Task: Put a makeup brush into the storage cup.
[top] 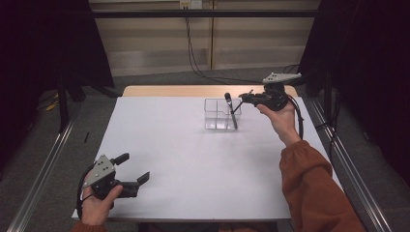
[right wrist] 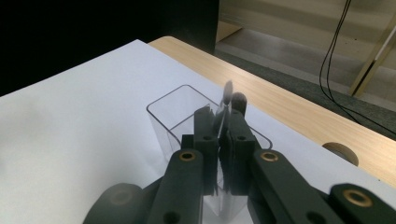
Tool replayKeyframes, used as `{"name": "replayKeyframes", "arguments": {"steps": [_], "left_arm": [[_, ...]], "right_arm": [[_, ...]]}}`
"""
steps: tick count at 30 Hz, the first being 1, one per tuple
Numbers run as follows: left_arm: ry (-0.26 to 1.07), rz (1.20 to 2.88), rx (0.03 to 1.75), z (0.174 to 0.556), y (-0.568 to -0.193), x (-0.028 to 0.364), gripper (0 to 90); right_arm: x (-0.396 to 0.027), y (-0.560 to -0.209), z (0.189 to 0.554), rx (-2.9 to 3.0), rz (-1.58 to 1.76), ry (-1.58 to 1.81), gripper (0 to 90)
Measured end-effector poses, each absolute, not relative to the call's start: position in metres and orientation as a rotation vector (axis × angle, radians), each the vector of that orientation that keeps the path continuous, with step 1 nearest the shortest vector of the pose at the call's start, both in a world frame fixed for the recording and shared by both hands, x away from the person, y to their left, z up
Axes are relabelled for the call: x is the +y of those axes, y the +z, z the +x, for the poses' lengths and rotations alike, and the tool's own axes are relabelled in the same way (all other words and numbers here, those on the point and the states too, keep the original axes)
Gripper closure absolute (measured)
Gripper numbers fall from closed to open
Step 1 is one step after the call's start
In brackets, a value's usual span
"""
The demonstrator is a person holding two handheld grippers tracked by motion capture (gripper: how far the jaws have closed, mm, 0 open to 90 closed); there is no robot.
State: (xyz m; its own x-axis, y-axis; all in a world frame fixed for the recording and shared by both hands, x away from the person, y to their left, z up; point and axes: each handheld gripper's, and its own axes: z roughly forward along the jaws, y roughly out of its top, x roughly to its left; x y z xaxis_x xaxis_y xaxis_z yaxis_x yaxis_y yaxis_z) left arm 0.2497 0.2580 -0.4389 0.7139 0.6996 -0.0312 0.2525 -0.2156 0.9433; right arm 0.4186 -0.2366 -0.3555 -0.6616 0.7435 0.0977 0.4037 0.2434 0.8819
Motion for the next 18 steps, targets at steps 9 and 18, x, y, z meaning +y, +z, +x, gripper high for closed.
{"name": "replayKeyframes", "arguments": {"steps": [9,18], "left_arm": [[0.496,1.799,0.748,0.249,-0.439,0.258,2.9],[0.501,1.805,0.746,0.249,-0.439,0.257,2.9]], "right_arm": [[-0.234,-0.364,0.428,2.196,1.077,1.367,86.3],[-0.234,-0.379,0.437,2.211,1.104,1.354,86.3]]}}
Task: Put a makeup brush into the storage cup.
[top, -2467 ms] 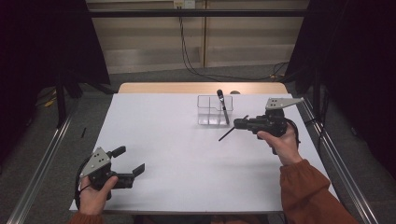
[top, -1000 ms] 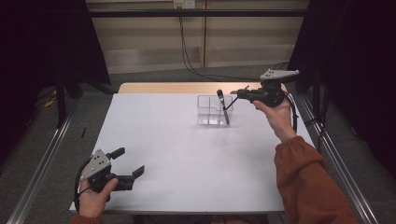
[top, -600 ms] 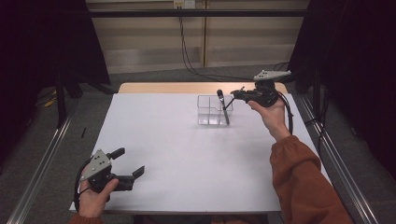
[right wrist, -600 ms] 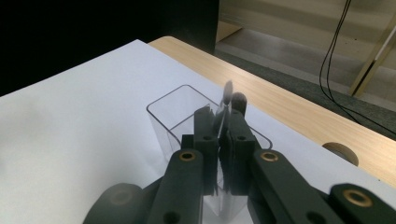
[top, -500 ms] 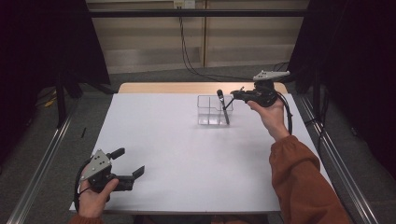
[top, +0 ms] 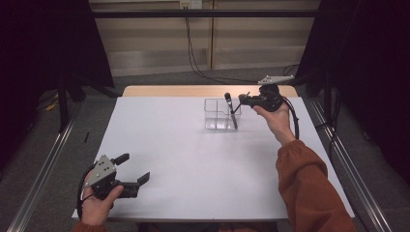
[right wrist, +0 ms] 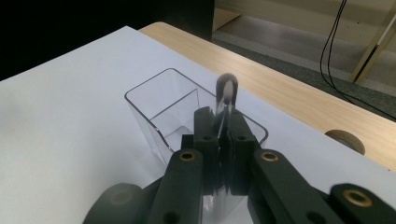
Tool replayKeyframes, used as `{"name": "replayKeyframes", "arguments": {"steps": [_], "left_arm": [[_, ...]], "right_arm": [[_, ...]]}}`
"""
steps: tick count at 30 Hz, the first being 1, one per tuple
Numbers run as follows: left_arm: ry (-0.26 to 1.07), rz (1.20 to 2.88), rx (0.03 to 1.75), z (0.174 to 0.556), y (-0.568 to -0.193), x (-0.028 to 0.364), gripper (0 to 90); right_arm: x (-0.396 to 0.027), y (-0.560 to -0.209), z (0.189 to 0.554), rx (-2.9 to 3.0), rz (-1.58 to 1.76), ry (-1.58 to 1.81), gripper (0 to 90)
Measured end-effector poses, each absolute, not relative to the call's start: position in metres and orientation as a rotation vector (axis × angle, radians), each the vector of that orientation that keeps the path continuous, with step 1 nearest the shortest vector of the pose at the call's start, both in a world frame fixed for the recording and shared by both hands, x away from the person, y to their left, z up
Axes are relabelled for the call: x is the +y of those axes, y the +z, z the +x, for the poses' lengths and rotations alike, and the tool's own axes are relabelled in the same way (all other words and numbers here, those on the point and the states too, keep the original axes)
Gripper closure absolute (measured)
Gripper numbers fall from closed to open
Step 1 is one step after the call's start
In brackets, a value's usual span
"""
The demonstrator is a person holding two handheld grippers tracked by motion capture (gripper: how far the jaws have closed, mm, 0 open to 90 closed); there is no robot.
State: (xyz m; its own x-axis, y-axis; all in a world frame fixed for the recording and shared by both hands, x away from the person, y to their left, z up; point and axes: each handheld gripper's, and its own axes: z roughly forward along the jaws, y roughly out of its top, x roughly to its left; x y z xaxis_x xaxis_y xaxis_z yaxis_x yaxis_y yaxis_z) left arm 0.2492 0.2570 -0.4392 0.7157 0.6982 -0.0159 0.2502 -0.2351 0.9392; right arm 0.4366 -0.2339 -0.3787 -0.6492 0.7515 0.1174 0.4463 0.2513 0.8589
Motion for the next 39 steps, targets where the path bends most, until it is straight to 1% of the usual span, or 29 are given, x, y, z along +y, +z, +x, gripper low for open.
{"name": "replayKeyframes", "arguments": {"steps": [17,22,25,27,29,31,36,37,39], "left_arm": [[0.504,1.807,0.752,0.250,-0.440,0.258,2.9],[0.503,1.809,0.757,0.250,-0.441,0.258,2.9],[0.505,1.808,0.757,0.250,-0.441,0.259,2.9],[0.504,1.808,0.761,0.250,-0.441,0.259,2.9],[0.500,1.809,0.759,0.250,-0.441,0.259,2.9],[0.502,1.811,0.761,0.250,-0.441,0.258,2.9],[0.500,1.806,0.765,0.251,-0.442,0.258,2.9],[0.500,1.808,0.765,0.252,-0.442,0.257,2.9],[0.496,1.811,0.767,0.254,-0.442,0.257,2.9]], "right_arm": [[-0.230,-0.398,0.439,2.249,1.106,1.343,86.2],[-0.231,-0.401,0.436,2.247,1.110,1.362,84.6],[-0.234,-0.402,0.435,2.223,1.124,1.373,79.1],[-0.235,-0.403,0.434,2.192,1.134,1.372,69.4],[-0.236,-0.404,0.433,2.176,1.138,1.368,66.0],[-0.237,-0.406,0.431,2.161,1.145,1.377,58.8],[-0.241,-0.409,0.429,2.129,1.165,1.427,50.5],[-0.241,-0.409,0.428,2.127,1.163,1.438,45.7],[-0.241,-0.410,0.427,2.111,1.167,1.439,38.9]]}}
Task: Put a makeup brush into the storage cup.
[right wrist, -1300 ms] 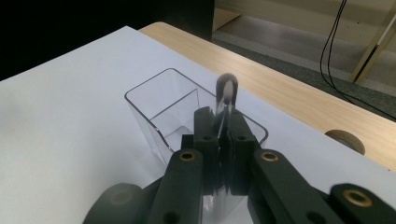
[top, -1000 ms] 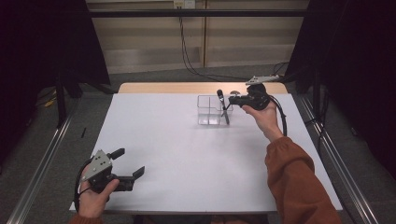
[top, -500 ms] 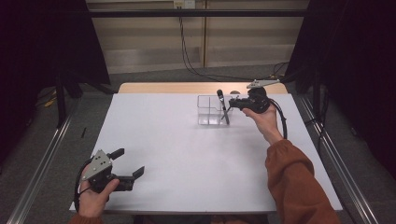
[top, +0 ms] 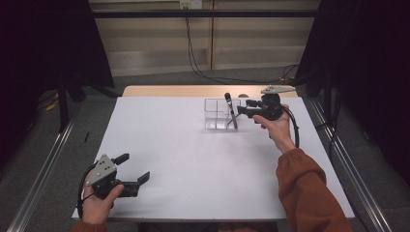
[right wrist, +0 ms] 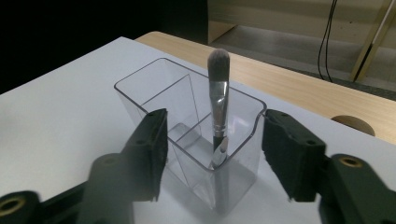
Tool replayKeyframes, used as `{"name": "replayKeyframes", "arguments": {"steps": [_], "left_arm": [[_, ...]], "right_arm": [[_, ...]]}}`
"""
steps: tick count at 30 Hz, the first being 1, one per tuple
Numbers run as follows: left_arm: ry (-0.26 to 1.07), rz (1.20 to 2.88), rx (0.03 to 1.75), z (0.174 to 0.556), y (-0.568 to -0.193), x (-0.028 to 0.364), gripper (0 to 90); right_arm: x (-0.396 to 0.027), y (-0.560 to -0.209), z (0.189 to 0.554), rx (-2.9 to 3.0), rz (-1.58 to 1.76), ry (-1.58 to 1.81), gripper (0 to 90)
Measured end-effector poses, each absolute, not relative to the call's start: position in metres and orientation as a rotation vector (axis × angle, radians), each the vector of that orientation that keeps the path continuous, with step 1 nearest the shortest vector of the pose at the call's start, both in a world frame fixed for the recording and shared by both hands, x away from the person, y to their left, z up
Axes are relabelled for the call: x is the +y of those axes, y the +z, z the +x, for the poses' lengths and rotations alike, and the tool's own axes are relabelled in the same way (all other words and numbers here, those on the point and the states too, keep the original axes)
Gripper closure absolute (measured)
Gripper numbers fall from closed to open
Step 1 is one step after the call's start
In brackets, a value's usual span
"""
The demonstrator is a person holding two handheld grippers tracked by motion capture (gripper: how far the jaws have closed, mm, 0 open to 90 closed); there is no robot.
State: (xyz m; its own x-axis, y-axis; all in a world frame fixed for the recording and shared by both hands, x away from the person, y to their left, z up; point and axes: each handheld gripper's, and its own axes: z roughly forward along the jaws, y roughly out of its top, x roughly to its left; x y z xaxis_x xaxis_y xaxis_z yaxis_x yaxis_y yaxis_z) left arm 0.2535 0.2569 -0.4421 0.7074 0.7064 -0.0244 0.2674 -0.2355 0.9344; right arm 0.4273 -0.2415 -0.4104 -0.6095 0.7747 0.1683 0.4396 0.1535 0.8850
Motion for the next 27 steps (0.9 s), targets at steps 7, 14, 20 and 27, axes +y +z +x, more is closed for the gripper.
{"name": "replayKeyframes", "arguments": {"steps": [7,14,20,27], "left_arm": [[0.499,1.806,0.773,0.256,-0.442,0.256,2.9],[0.495,1.802,0.775,0.256,-0.442,0.257,2.9],[0.496,1.795,0.778,0.254,-0.442,0.258,2.9],[0.501,1.789,0.771,0.252,-0.441,0.260,2.9]], "right_arm": [[-0.242,-0.415,0.422,2.032,1.169,1.453,13.9],[-0.243,-0.419,0.415,2.006,1.157,1.439,1.6],[-0.245,-0.421,0.407,1.964,1.193,1.456,1.1],[-0.251,-0.420,0.395,1.932,1.207,1.413,1.7]]}}
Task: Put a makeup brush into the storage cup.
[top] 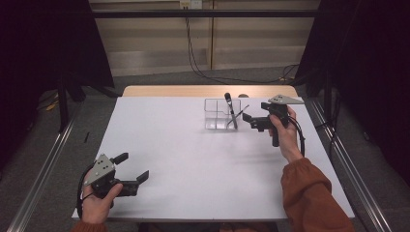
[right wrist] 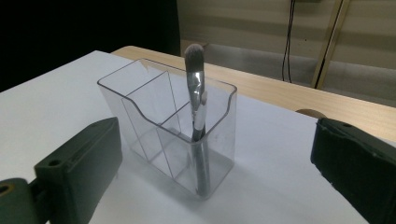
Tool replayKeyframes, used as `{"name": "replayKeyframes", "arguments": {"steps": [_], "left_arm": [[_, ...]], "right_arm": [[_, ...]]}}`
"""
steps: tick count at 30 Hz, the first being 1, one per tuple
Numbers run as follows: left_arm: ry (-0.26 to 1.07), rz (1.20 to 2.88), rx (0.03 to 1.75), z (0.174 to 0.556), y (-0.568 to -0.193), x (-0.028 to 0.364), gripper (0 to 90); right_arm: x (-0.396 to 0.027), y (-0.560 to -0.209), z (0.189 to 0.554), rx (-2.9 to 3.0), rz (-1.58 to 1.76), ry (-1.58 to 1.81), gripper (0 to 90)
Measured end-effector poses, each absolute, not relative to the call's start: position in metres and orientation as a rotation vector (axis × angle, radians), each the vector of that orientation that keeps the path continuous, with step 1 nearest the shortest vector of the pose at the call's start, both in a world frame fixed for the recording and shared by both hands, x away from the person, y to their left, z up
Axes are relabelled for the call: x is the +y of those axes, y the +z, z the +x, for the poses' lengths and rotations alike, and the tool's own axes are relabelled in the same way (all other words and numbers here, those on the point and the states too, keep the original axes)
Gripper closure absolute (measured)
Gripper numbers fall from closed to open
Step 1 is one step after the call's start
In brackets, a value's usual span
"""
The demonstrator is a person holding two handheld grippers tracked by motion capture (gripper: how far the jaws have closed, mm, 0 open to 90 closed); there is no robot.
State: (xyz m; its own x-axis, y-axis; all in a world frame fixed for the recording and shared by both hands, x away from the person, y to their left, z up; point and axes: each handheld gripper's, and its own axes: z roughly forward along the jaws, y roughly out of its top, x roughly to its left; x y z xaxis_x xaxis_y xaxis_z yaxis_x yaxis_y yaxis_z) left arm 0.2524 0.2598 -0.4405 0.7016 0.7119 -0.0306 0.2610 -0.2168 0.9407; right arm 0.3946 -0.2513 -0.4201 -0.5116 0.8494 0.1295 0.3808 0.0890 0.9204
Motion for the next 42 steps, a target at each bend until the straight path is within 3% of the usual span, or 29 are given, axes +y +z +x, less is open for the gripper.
{"name": "replayKeyframes", "arguments": {"steps": [42], "left_arm": [[0.512,1.719,0.776,0.249,-0.439,0.262,2.9]], "right_arm": [[-0.271,-0.432,0.289,1.830,1.179,1.411,2.1]]}}
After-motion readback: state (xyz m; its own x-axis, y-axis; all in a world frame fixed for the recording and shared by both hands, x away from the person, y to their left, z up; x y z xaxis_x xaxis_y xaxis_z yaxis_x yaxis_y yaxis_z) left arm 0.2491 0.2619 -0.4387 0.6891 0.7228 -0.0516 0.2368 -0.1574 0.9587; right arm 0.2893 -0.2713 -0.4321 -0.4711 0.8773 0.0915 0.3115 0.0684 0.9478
